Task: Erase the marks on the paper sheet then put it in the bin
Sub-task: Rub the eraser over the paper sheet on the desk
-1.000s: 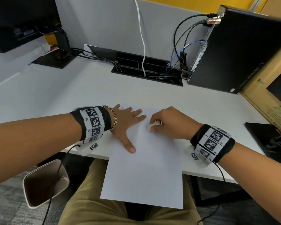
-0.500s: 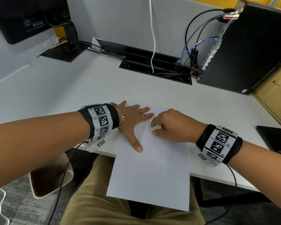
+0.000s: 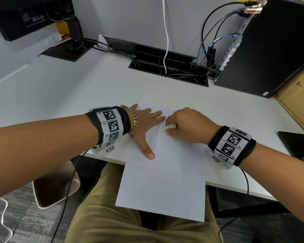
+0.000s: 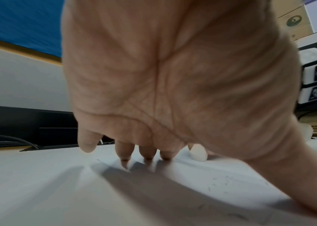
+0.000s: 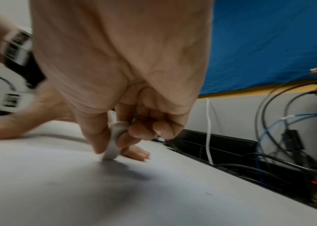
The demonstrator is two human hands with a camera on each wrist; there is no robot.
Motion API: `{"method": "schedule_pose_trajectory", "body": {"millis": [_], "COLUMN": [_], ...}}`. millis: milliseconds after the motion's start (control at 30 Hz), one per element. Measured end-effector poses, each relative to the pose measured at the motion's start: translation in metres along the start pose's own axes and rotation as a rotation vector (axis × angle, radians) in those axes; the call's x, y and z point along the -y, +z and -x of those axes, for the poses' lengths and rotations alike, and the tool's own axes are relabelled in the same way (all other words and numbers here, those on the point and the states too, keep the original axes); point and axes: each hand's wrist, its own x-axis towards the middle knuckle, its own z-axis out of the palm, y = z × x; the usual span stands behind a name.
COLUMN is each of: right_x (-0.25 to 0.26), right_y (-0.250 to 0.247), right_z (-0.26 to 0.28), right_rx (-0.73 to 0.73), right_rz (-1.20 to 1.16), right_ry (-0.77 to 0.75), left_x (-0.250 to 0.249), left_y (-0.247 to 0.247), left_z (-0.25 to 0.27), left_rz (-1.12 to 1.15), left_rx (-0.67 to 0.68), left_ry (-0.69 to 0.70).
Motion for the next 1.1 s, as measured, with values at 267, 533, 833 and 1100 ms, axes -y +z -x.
{"method": "schedule_pose_trajectory", "body": {"millis": [267,533,833,1100], "right_x": [0.015,0.024,0.021,0.014], "right_y": [0.001,0.003,0.0,-0.006], "right_z": [0.012,0.023,0.014,0.012], "right_rx": [0.068,0.049,-0.038,0.009], "right_rz": [0.053,0.102,0.132,0.129], "right_ry": [-0.142,-0.179,-0.131,-0.141], "left_x": [0.0,-0.002,0.0,-0.001], "left_y": [0.001,0.0,0.0,-0.001], "left_z": [-0.001,0.001,0.001,0.001], "left_rz": [-0.036,-0.049,-0.032,-0.037], "left_rx": [-0.001,0.006,0.012,0.006], "left_ry": [-0.008,-0.016,-0.019,-0.02]}}
